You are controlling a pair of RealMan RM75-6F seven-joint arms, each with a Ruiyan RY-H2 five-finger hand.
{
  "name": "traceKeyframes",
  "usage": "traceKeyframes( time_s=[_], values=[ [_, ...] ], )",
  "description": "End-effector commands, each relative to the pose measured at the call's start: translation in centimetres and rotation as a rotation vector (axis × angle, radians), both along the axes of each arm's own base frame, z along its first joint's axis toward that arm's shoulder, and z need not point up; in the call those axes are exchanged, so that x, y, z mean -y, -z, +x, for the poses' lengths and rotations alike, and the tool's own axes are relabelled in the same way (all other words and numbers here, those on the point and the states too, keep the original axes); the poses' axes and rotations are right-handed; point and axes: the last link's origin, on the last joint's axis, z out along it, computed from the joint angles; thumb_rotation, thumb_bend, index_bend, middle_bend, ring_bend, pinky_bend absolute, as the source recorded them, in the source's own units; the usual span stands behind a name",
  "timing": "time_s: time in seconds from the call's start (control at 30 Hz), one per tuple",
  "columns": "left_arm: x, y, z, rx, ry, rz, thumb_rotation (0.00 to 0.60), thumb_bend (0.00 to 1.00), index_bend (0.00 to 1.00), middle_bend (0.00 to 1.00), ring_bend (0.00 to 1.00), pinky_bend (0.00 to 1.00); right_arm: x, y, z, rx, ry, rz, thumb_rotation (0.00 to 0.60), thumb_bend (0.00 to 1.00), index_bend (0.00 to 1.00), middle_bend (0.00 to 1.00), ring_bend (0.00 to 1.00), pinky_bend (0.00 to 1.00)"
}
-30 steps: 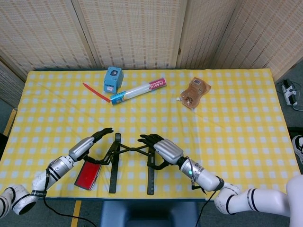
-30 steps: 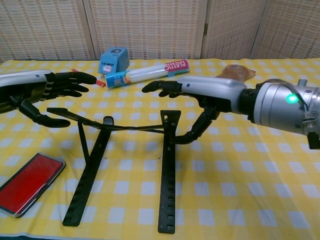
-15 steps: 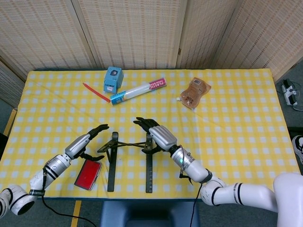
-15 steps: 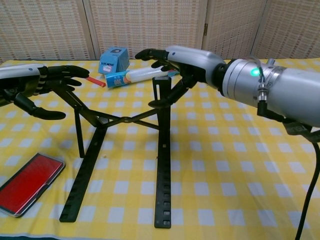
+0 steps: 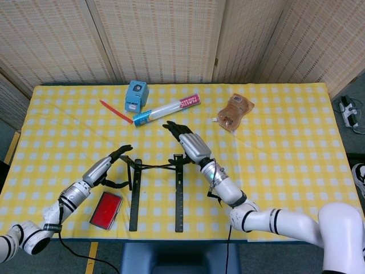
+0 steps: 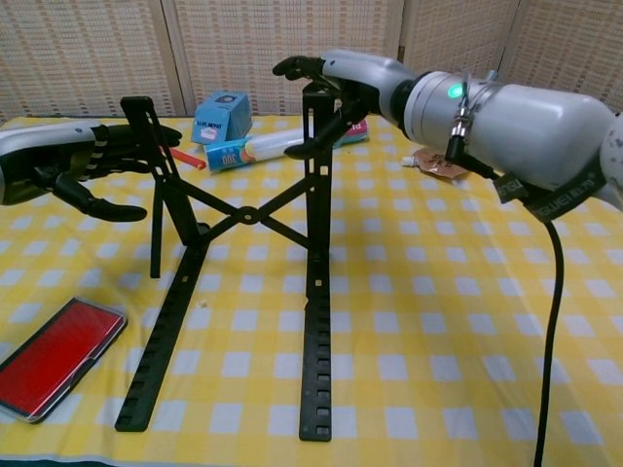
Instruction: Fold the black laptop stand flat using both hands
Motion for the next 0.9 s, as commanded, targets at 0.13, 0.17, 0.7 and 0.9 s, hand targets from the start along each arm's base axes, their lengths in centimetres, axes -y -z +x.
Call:
traceKeyframes(
  time_s=[0.13, 0.17, 0.7, 0.9],
  values=[
    [0.0, 0.5, 0.0, -0.007, -0.011, 0.003, 0.6, 0.28, 0.0, 0.0, 0.0, 0.0, 1.8, -0.1, 0.3, -0.005, 0.038, -0.037, 0.6, 0.29, 0.0, 0.03, 0.05, 0.0],
    [0.0, 0.5, 0.0, -0.007, -0.013, 0.005, 0.6, 0.28, 0.0, 0.0, 0.0, 0.0, 1.9, -0.1, 0.3, -0.005, 0.041, -0.038, 0.6, 0.29, 0.0, 0.03, 0.05, 0.0],
    [-3.9, 2.4, 0.6, -0.084, -0.041, 0.052, 0.6, 0.28, 0.0, 0.04, 0.01, 0.0, 2.4, -0.2, -0.2, -0.023, 0.058, -0.035, 0.6, 0.29, 0.0, 0.03, 0.04, 0.0],
    [-4.3, 2.7, 0.2, -0.089, -0.067, 0.05, 0.6, 0.27, 0.0, 0.04, 0.01, 0.0, 2.2, -0.2, -0.5, -0.027, 0.054, -0.027, 0.6, 0.29, 0.0, 0.03, 0.04, 0.0]
  ],
)
